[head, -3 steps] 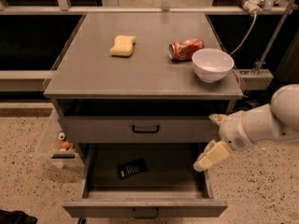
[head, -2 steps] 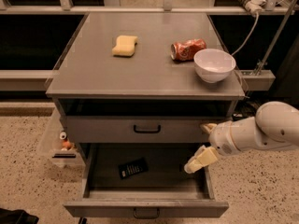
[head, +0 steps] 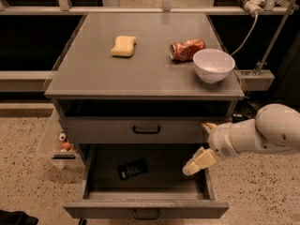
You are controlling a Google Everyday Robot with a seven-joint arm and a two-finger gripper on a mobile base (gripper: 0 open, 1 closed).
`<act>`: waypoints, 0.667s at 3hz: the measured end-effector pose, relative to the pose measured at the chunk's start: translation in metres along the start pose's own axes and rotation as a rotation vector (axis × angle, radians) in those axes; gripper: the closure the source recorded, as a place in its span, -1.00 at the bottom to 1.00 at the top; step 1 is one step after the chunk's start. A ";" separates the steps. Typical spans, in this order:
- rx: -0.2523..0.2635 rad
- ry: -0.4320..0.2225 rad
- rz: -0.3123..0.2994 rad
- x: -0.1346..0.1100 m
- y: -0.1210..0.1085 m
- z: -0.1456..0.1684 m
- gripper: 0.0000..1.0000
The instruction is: Pick rxbar chocolate from middle drawer and place on counter
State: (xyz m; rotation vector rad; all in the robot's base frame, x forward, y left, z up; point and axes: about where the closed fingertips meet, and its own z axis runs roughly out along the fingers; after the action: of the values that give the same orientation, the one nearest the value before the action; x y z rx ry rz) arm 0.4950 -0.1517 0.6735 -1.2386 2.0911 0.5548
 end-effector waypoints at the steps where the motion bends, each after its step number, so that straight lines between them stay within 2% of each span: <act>1: -0.040 -0.068 0.060 0.004 0.016 0.032 -1.00; 2: -0.236 -0.131 0.181 0.020 0.040 0.105 -1.00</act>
Offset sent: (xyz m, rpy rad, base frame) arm -0.0254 0.1422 -0.2087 0.5304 0.5441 0.1427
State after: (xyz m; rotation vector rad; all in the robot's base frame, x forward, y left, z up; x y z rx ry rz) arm 0.4845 -0.0787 0.5865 -1.1106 2.0834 0.9620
